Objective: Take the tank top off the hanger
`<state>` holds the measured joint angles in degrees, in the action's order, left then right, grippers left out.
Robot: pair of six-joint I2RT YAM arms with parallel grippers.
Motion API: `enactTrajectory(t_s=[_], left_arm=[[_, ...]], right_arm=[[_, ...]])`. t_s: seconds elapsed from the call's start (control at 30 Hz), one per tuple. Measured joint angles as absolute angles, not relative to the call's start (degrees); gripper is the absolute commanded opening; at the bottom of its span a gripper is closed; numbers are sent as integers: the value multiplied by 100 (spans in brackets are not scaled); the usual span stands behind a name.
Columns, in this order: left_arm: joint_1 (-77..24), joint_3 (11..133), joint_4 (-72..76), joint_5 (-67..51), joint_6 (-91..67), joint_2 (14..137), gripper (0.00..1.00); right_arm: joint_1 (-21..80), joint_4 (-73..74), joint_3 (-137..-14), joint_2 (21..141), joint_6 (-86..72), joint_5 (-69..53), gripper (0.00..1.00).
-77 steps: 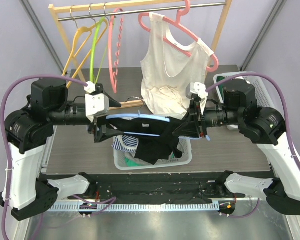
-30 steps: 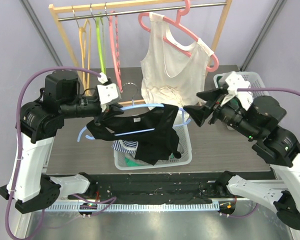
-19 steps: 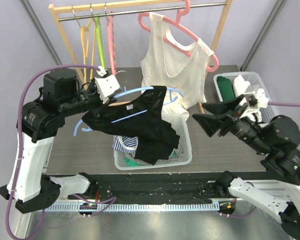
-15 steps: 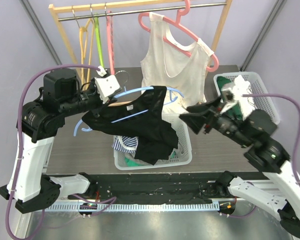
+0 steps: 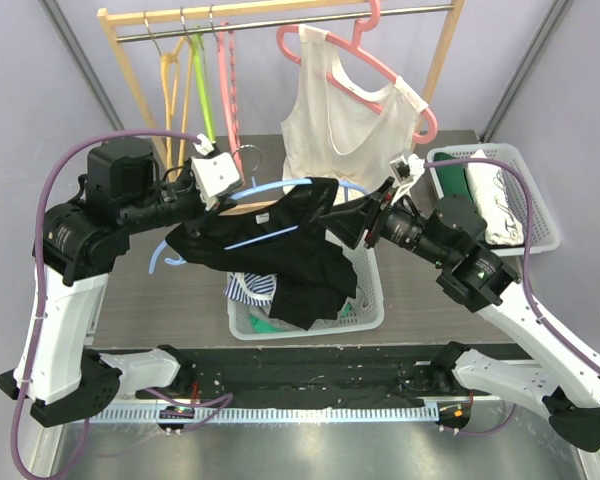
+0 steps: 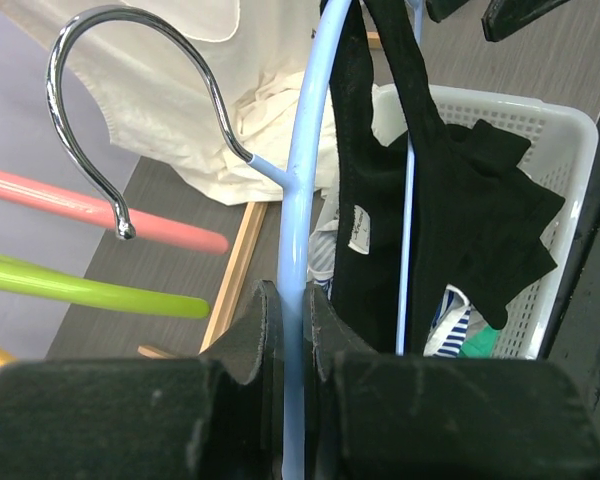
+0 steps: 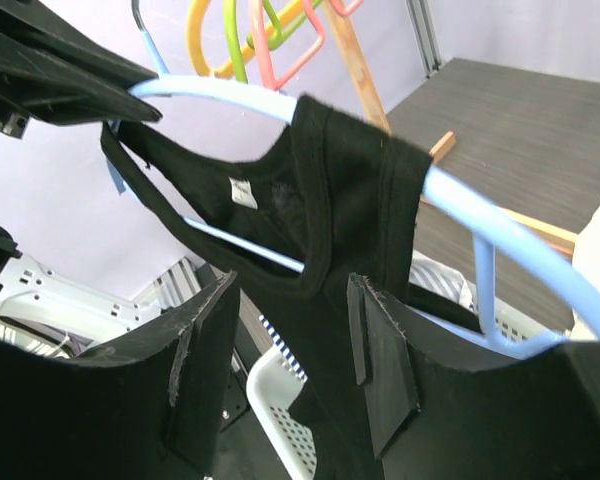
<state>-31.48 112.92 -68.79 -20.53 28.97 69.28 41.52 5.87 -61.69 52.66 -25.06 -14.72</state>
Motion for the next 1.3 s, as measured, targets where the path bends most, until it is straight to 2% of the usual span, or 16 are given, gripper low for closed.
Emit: enactTrajectory(t_s=[0.17, 0.57, 0.83, 0.93, 1.03, 1.23, 1.27, 1.3], left_arm=[[-3148, 11308, -6932, -2128, 2899, 6925, 0], [-3148, 11312, -7006, -2204, 2952, 6875, 0], [-3146, 11312, -7037, -2204, 3039, 6873, 0], [-3146, 11332, -7054, -2196, 3048, 6875, 0], [-3135, 11360, -7061, -2193, 3050, 6873, 0], [-3135, 11410, -7059, -2226, 3050, 6873, 0], [-3138, 11410, -7061, -2250, 3048, 6873, 0], [-3138, 11410, -7061, -2257, 3050, 6873, 0]], right_arm=[[4152, 432, -6169, 5266, -2493, -1441, 64], [4150, 434, -6023, 5301, -2377, -1227, 86], [4150, 416, -5968, 5304, -2423, -1234, 86], [4150, 340, -5966, 5371, -2464, -1258, 81], [4139, 139, -5944, 5500, -2587, -1332, 68], [4139, -259, -5909, 5763, -2908, -1627, 38], [4139, -309, -5907, 5780, -2961, -1678, 27], [4139, -338, -5907, 5782, -3002, -1723, 22]])
